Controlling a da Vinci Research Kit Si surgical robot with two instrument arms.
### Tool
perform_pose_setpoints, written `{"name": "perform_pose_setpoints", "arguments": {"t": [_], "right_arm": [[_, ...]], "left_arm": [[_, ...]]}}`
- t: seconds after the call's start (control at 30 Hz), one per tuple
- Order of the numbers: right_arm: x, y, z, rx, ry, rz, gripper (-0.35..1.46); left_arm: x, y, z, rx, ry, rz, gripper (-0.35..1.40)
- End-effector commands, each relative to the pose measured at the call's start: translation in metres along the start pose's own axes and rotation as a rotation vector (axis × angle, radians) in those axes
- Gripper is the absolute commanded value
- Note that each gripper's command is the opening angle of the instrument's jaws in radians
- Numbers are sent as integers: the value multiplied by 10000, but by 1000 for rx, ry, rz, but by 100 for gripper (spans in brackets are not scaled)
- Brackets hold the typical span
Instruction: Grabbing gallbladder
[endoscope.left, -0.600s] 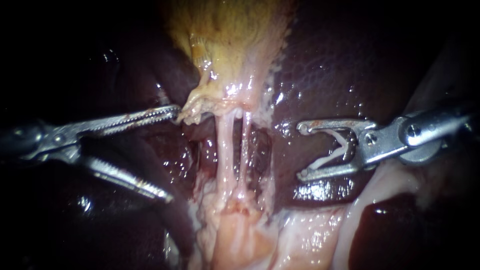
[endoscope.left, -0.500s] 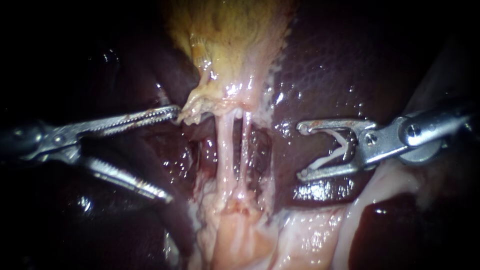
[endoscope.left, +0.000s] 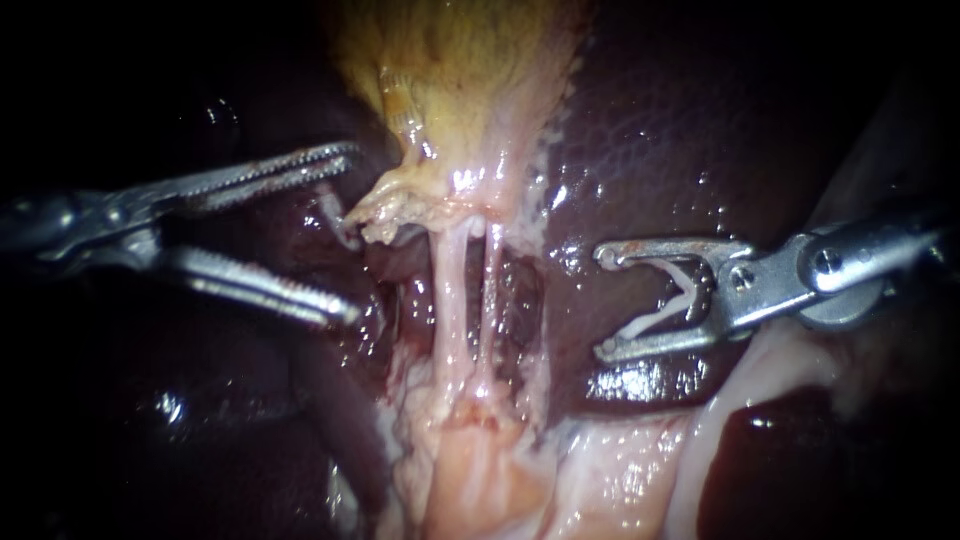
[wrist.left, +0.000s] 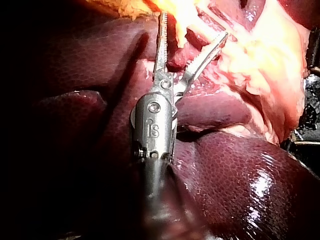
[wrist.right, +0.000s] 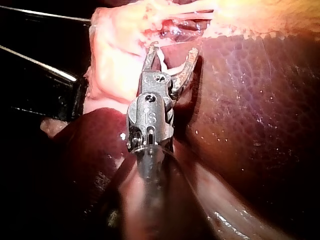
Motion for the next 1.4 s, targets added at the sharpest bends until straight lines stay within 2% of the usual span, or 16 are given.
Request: {"name": "perform_pose_setpoints", "arguments": {"t": [0.03, 0.2, 0.3, 0.43, 0.57, 0.67, 0.83, 1.03, 1.27, 1.4], "right_arm": [[0, 0, 0, 0, 0, 0, 50], [0, 0, 0, 0, 0, 0, 50], [0, 0, 0, 0, 0, 0, 50], [0, 0, 0, 0, 0, 0, 50], [0, 0, 0, 0, 0, 0, 50], [0, 0, 0, 0, 0, 0, 50], [0, 0, 0, 0, 0, 0, 50], [0, 0, 0, 0, 0, 0, 50], [0, 0, 0, 0, 0, 0, 50], [0, 0, 0, 0, 0, 0, 50]], "left_arm": [[-4, -3, 3, 3, -1, -5, 67], [-10, -14, 13, 10, -18, -39, 49], [-11, -14, 18, 12, -38, -67, 45], [-13, -12, 21, 14, -55, -77, 37], [-15, -13, 20, 12, -72, -81, 5], [-15, -14, 17, 19, -85, -80, -35], [-14, -16, 14, 32, -101, -80, -35], [-5, -17, 2, 36, -113, -122, -35], [34, -17, -27, 23, -120, -143, -35], [54, -14, -41, 26, -97, -156, -35]]}}
